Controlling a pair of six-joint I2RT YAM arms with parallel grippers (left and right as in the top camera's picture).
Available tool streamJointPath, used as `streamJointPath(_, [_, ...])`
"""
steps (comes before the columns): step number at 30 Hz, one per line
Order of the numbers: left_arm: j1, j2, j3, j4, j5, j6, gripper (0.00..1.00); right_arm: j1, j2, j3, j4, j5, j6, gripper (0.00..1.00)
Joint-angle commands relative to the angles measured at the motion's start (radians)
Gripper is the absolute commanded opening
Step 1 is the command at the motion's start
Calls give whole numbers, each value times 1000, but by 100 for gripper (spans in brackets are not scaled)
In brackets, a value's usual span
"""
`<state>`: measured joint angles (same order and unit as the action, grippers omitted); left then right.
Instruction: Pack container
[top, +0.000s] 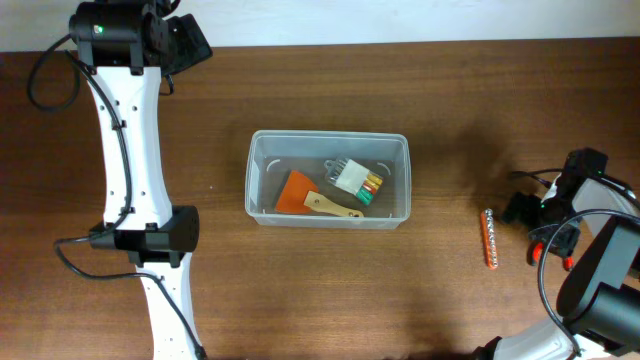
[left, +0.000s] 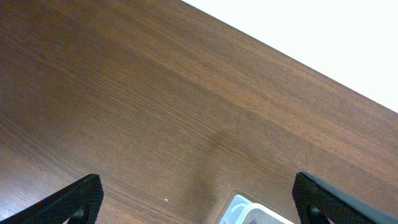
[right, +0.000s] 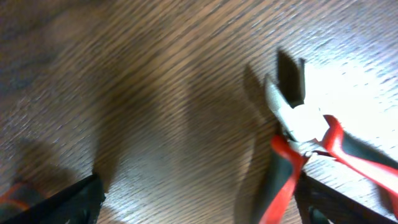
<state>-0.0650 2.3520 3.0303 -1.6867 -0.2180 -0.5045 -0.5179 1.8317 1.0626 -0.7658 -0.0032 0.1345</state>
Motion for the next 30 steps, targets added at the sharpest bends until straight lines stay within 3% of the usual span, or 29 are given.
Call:
streamJointPath(1, [1, -24, 11, 0, -8, 9, 99, -39, 23, -32, -5, 15, 13, 89])
streamJointPath(3, [1, -24, 11, 0, -8, 9, 99, -53, 23, -32, -7, 15, 13, 82])
streamJointPath(11, [1, -24, 11, 0, -8, 9, 99, -65, 23, -32, -13, 14, -3, 75])
streamJointPath(19, [1, -24, 11, 0, -7, 9, 99, -65, 23, -32, -19, 14, -6, 55])
streamJointPath(30, [1, -24, 11, 0, -8, 9, 99, -65, 23, -32, -18, 15, -5, 42])
